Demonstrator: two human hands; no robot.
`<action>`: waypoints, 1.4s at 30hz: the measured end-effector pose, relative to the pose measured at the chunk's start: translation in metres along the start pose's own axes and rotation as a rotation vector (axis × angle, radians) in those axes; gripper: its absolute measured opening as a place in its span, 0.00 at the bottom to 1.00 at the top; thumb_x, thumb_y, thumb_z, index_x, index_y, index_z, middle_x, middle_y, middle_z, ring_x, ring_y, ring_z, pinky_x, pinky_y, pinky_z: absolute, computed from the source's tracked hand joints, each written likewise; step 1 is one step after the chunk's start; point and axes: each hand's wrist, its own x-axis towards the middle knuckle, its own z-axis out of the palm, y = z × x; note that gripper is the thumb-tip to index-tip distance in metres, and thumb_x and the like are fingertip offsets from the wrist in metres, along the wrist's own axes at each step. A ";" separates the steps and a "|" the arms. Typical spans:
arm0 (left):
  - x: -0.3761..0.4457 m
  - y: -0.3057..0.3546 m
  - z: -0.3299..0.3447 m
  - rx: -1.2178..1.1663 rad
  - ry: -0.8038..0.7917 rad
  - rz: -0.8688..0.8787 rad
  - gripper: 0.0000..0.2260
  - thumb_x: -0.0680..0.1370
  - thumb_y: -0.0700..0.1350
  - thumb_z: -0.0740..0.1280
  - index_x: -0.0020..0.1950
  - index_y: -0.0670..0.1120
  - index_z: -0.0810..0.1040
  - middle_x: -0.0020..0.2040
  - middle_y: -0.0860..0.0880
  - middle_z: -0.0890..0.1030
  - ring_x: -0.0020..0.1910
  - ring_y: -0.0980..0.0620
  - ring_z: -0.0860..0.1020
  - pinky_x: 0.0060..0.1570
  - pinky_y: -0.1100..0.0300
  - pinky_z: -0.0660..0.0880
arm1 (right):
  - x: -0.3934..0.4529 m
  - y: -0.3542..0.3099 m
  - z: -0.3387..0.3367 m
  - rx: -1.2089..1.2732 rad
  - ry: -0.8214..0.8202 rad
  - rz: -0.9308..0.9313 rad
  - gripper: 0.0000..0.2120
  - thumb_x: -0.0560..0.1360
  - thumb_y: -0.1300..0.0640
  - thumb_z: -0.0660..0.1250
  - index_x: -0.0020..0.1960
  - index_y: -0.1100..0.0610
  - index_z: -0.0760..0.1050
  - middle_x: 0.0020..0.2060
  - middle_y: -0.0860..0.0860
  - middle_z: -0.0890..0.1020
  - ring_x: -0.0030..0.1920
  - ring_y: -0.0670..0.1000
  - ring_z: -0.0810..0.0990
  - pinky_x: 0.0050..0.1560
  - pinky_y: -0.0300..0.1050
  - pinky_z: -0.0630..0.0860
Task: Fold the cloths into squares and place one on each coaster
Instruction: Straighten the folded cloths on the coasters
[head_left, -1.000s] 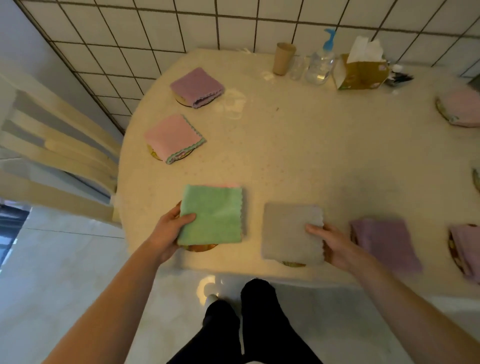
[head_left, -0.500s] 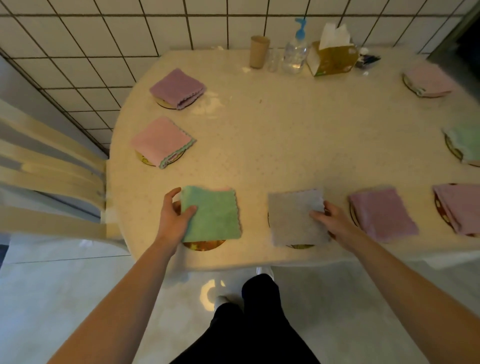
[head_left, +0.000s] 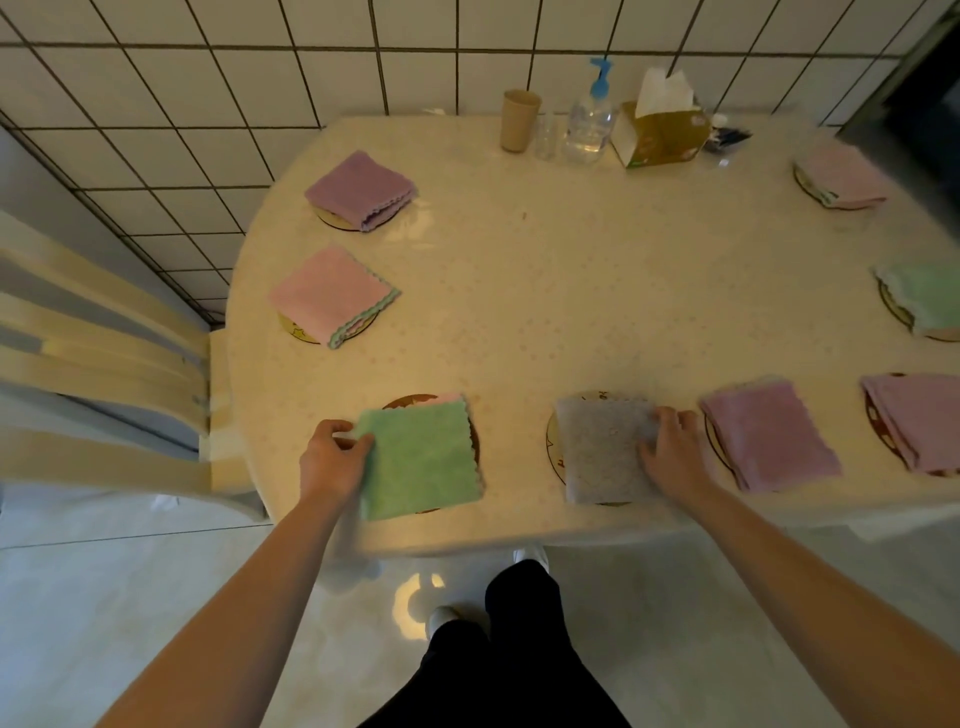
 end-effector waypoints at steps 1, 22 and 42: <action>0.003 -0.001 -0.002 0.010 -0.005 -0.010 0.14 0.75 0.46 0.69 0.59 0.46 0.73 0.47 0.47 0.77 0.45 0.44 0.77 0.45 0.54 0.74 | 0.001 -0.003 -0.001 -0.023 -0.007 0.004 0.20 0.75 0.57 0.65 0.63 0.59 0.65 0.61 0.61 0.64 0.59 0.65 0.69 0.55 0.59 0.74; 0.168 0.084 -0.054 -0.321 0.135 -0.213 0.20 0.66 0.45 0.71 0.56 0.46 0.73 0.50 0.41 0.80 0.48 0.40 0.79 0.49 0.45 0.79 | 0.164 -0.259 -0.027 0.153 -0.060 -0.468 0.14 0.72 0.61 0.64 0.58 0.59 0.72 0.54 0.56 0.78 0.56 0.57 0.75 0.59 0.47 0.70; 0.209 0.095 -0.050 -0.538 -0.030 -0.272 0.16 0.69 0.43 0.73 0.56 0.43 0.79 0.50 0.46 0.83 0.48 0.48 0.80 0.48 0.49 0.79 | 0.343 -0.467 0.007 0.192 -0.278 -0.299 0.13 0.76 0.57 0.59 0.57 0.62 0.70 0.52 0.59 0.76 0.53 0.57 0.76 0.46 0.43 0.67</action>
